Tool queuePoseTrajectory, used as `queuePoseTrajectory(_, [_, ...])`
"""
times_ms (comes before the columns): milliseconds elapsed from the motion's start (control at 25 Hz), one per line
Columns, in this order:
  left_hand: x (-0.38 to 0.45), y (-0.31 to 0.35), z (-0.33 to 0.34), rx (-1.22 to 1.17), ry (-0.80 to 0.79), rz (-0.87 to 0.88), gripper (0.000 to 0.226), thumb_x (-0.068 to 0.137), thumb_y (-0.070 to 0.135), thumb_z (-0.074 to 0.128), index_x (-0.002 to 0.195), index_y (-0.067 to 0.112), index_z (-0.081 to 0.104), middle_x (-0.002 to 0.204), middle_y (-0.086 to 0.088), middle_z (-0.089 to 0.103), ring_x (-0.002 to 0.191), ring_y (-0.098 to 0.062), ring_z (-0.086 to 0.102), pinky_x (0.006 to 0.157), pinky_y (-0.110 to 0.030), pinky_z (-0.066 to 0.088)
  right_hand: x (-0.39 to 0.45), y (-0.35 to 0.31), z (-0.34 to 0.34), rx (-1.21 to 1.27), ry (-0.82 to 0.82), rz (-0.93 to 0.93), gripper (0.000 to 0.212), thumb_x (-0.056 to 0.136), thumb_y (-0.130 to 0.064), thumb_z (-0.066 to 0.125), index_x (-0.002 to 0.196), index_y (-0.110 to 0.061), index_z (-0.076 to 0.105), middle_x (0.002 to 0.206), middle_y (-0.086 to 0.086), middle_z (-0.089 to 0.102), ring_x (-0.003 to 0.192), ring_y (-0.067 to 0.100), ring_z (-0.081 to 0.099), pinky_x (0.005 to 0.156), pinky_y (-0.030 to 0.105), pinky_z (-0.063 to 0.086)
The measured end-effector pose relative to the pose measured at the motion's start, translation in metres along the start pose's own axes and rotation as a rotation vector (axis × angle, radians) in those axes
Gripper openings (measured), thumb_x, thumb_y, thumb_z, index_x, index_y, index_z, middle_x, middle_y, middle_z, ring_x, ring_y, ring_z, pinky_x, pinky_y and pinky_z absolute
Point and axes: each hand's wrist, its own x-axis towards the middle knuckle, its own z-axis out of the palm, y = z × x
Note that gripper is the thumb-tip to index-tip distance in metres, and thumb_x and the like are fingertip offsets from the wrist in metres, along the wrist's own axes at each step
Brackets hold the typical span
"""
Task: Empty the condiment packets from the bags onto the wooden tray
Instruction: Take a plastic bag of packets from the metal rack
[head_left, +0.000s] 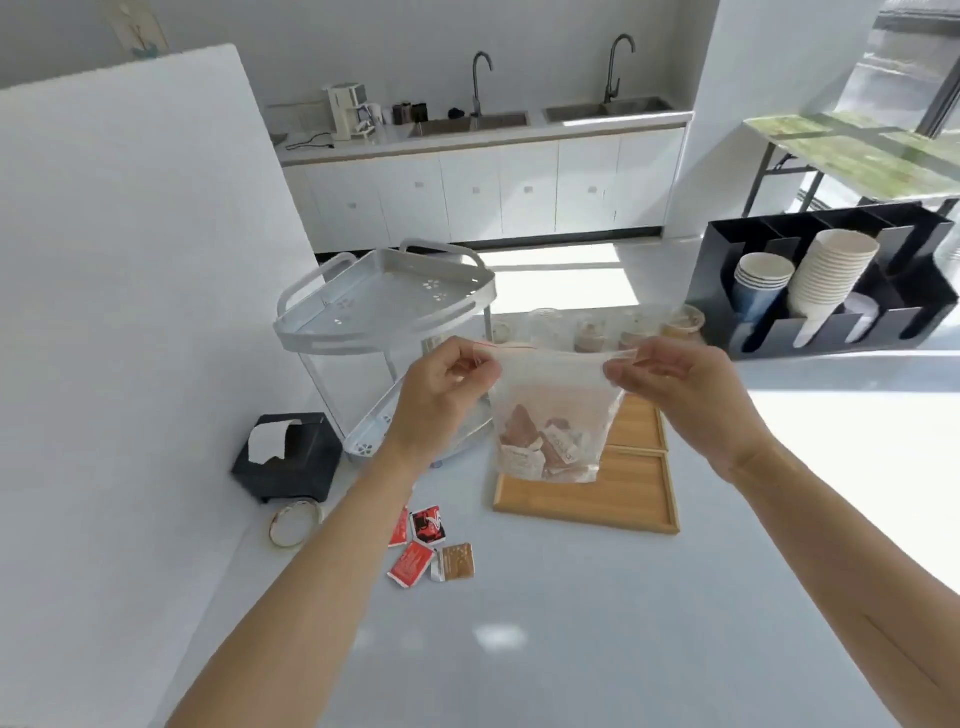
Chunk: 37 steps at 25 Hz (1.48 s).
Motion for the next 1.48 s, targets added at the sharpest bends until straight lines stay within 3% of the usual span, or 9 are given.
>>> queuePoseTrajectory(280, [-0.071, -0.094, 0.066, 0.035, -0.087, -0.246, 0.013, 0.086, 0.016, 0.071, 0.080, 0.028, 0.068, 0.079, 0.010, 0.069, 0.078, -0.007, 0.063, 0.076, -0.020, 0.048, -0.103, 0.104, 0.004, -0.120, 0.074, 0.265, 0.014, 0.084, -0.025, 0.075, 0.074, -0.034, 0.073, 0.070, -0.020, 0.069, 0.063, -0.002, 0.061, 0.060, 0.005, 0.045])
queuePoseTrajectory(440, [-0.099, -0.132, 0.084, 0.037, -0.113, -0.406, 0.019, 0.085, 0.014, 0.072, 0.077, 0.030, 0.067, 0.077, 0.013, 0.066, 0.076, -0.006, 0.060, 0.074, -0.021, 0.046, -0.138, 0.136, 0.013, -0.230, 0.047, 0.292, 0.025, 0.085, -0.022, 0.075, 0.069, -0.040, 0.069, 0.077, -0.025, 0.069, 0.069, 0.000, 0.063, 0.064, 0.018, 0.048])
queuePoseTrajectory(640, [-0.106, -0.135, 0.086, 0.028, -0.100, -0.458, 0.016, 0.083, 0.024, 0.073, 0.082, 0.037, 0.065, 0.077, 0.017, 0.066, 0.078, -0.005, 0.062, 0.075, -0.019, 0.047, -0.149, 0.140, 0.023, -0.459, -0.029, 0.133, 0.010, 0.084, -0.027, 0.073, 0.080, -0.036, 0.069, 0.077, -0.019, 0.066, 0.075, 0.004, 0.060, 0.067, 0.029, 0.052])
queuePoseTrajectory(800, [-0.115, -0.118, 0.097, 0.056, 0.005, -0.598, 0.037, 0.080, 0.044, 0.073, 0.102, 0.035, 0.045, 0.084, 0.008, 0.067, 0.077, -0.001, 0.066, 0.070, -0.022, 0.047, -0.149, 0.134, 0.038, -0.644, 0.067, -0.066, 0.011, 0.082, -0.021, 0.075, 0.074, -0.026, 0.070, 0.068, -0.015, 0.063, 0.062, 0.004, 0.058, 0.048, 0.027, 0.049])
queuePoseTrajectory(920, [-0.118, -0.102, 0.103, 0.000, -0.106, -0.770, 0.038, 0.081, 0.057, 0.065, 0.089, 0.020, 0.059, 0.079, 0.001, 0.071, 0.072, -0.012, 0.070, 0.071, -0.033, 0.054, -0.156, 0.133, 0.053, -0.755, 0.143, -0.185, 0.022, 0.085, -0.028, 0.056, 0.068, -0.023, 0.068, 0.061, -0.010, 0.060, 0.052, 0.009, 0.058, 0.037, 0.024, 0.043])
queuePoseTrajectory(1080, [-0.118, -0.093, 0.104, -0.046, -0.228, -0.849, 0.022, 0.086, 0.035, 0.064, 0.080, 0.015, 0.071, 0.070, 0.005, 0.073, 0.061, -0.009, 0.066, 0.057, -0.026, 0.050, -0.165, 0.135, 0.066, -0.811, 0.162, -0.226, 0.019, 0.083, -0.020, 0.062, 0.064, -0.018, 0.066, 0.057, -0.006, 0.055, 0.043, 0.015, 0.053, 0.030, 0.025, 0.038])
queuePoseTrajectory(1200, [-0.119, -0.092, 0.103, 0.011, -0.214, -0.858, 0.015, 0.085, 0.024, 0.065, 0.074, 0.016, 0.071, 0.069, 0.004, 0.074, 0.055, -0.007, 0.064, 0.051, -0.022, 0.047, -0.169, 0.127, 0.067, -0.759, 0.061, -0.131, 0.013, 0.073, -0.024, 0.082, 0.076, -0.024, 0.070, 0.063, -0.010, 0.059, 0.047, 0.009, 0.057, 0.036, 0.025, 0.044])
queuePoseTrajectory(1360, [-0.119, -0.095, 0.094, 0.076, -0.283, -0.754, 0.025, 0.086, 0.024, 0.065, 0.062, 0.022, 0.064, 0.064, 0.005, 0.071, 0.056, -0.008, 0.062, 0.053, -0.024, 0.043, -0.158, 0.107, 0.059, -0.520, -0.163, 0.234, 0.036, 0.074, -0.073, 0.054, 0.095, -0.045, 0.062, 0.083, -0.024, 0.065, 0.067, -0.003, 0.064, 0.060, 0.023, 0.054])
queuePoseTrajectory(1480, [-0.119, -0.097, 0.090, 0.068, -0.362, -0.671, 0.032, 0.087, 0.027, 0.067, 0.056, 0.026, 0.060, 0.058, 0.006, 0.066, 0.055, -0.009, 0.059, 0.052, -0.021, 0.040, -0.142, 0.099, 0.055, -0.197, -0.299, 0.402, 0.028, 0.073, -0.060, 0.067, 0.094, -0.041, 0.069, 0.088, -0.018, 0.071, 0.068, 0.003, 0.067, 0.060, 0.026, 0.056])
